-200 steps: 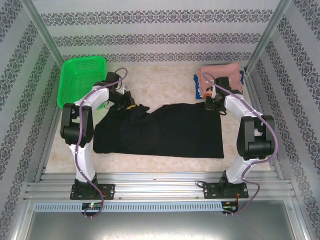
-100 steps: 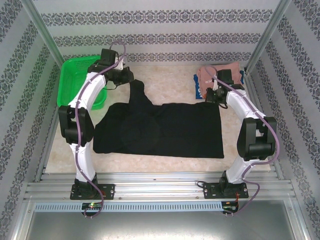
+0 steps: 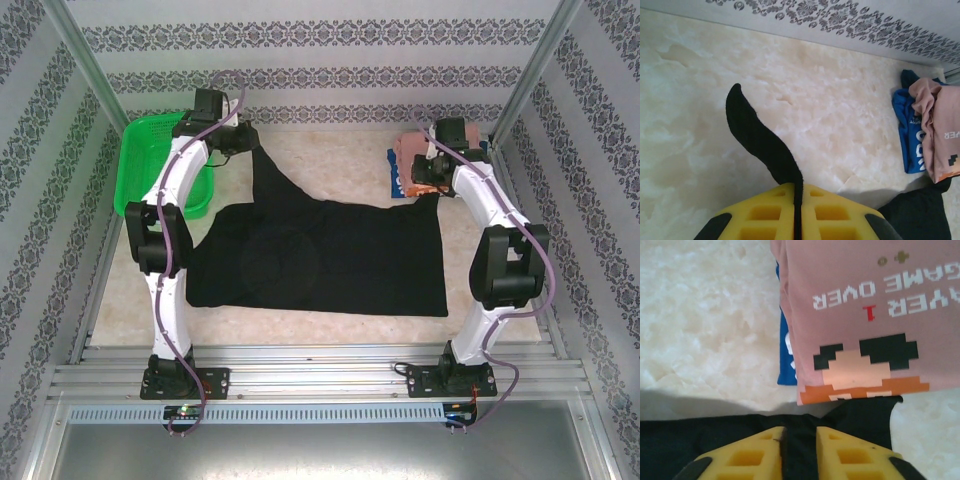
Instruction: Fold and stack the t-shirts
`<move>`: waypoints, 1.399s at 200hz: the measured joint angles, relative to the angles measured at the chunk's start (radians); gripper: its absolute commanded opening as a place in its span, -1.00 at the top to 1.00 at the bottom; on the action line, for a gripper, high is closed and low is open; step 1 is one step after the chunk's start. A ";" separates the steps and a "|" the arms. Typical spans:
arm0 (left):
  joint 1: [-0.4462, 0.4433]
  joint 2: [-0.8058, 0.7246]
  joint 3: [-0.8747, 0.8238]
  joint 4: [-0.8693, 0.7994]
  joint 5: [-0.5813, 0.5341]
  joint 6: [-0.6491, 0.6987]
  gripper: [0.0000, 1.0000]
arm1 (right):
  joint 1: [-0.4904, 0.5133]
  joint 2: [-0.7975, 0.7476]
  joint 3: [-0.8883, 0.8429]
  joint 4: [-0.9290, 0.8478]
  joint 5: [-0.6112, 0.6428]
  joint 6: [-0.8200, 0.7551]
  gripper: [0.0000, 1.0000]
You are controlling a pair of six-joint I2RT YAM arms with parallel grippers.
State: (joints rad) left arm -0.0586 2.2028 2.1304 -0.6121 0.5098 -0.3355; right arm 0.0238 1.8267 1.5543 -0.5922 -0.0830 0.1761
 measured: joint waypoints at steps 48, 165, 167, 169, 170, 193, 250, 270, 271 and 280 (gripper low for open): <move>0.000 0.003 0.000 0.040 0.046 -0.013 0.79 | -0.047 0.007 -0.114 -0.019 0.015 -0.019 -0.03; 0.000 0.001 0.000 0.056 0.093 -0.035 0.79 | -0.095 0.262 0.007 0.023 0.060 -0.075 -0.09; 0.000 0.001 0.000 0.056 0.093 -0.035 0.79 | -0.098 0.267 0.015 0.024 0.060 -0.075 -0.10; 0.000 0.001 0.000 0.056 0.093 -0.035 0.79 | -0.099 0.272 0.023 0.024 0.060 -0.075 -0.09; 0.000 0.001 0.000 0.056 0.093 -0.035 0.79 | -0.100 0.274 0.025 0.024 0.060 -0.075 -0.09; 0.000 -0.003 0.000 0.056 0.093 -0.035 0.79 | -0.107 0.282 0.045 0.033 0.060 -0.080 -0.04; 0.000 -0.004 0.000 0.056 0.092 -0.034 0.78 | -0.112 0.361 0.185 -0.020 0.048 -0.094 0.44; 0.000 -0.004 0.000 0.056 0.092 -0.034 0.78 | -0.112 0.362 0.185 -0.032 0.041 -0.094 0.49; 0.000 -0.004 0.000 0.056 0.092 -0.034 0.78 | -0.112 0.362 0.185 -0.032 0.040 -0.094 0.49; 0.000 -0.004 0.000 0.056 0.092 -0.034 0.78 | -0.112 0.362 0.185 -0.037 0.039 -0.094 0.49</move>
State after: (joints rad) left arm -0.0586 2.1990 2.1300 -0.5564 0.6022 -0.3695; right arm -0.0883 2.1891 1.7393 -0.6289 -0.0441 0.0818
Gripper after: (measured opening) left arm 0.108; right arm 0.256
